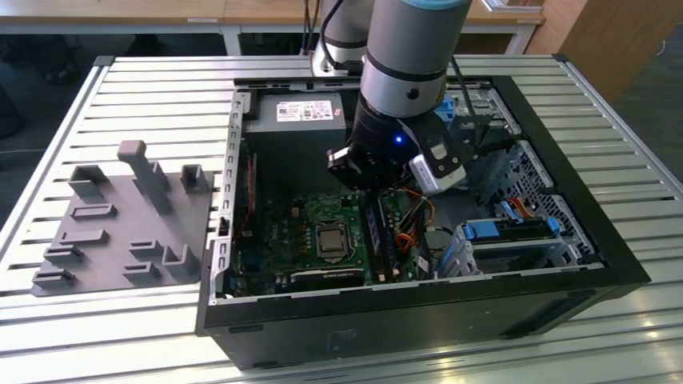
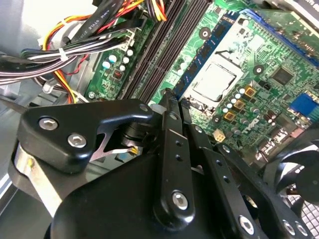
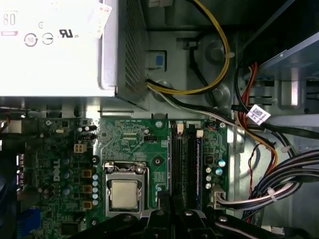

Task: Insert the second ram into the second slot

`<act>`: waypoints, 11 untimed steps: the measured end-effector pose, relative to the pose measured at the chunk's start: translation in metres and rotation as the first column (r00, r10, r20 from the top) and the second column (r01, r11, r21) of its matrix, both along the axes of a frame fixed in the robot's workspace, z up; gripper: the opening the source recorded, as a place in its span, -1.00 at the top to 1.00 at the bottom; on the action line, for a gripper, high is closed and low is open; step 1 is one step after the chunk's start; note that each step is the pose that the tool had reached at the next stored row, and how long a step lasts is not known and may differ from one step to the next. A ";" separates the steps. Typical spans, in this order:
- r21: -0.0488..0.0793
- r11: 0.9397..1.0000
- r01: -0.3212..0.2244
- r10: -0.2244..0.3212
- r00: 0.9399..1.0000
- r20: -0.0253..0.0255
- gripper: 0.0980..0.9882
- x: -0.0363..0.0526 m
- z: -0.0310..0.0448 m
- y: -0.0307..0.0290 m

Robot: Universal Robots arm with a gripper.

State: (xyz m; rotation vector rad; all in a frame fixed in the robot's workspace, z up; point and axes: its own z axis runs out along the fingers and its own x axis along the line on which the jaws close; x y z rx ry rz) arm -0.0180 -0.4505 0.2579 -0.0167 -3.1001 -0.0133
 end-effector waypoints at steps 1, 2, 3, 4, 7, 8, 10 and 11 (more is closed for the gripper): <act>0.000 1.000 0.000 0.000 1.000 0.000 0.91 0.0000 -0.0002 0.0000; 0.000 1.000 0.000 0.000 1.000 -0.001 0.91 0.0000 -0.0005 0.0000; 0.000 1.000 0.000 0.000 1.000 -0.003 0.91 0.0000 -0.0011 0.0000; 0.000 1.000 0.000 0.000 1.000 -0.005 0.91 0.0001 -0.0020 0.0000; 0.000 1.000 0.000 0.000 1.000 -0.011 0.91 0.0000 -0.0050 -0.0002; 0.000 1.000 0.000 0.000 1.000 -0.012 0.91 0.0000 -0.0055 -0.0008; 0.000 1.000 0.000 0.000 1.000 -0.012 0.91 0.0000 -0.0064 -0.0021; 0.002 1.000 0.000 0.000 1.000 -0.012 0.91 0.0000 -0.0067 -0.0024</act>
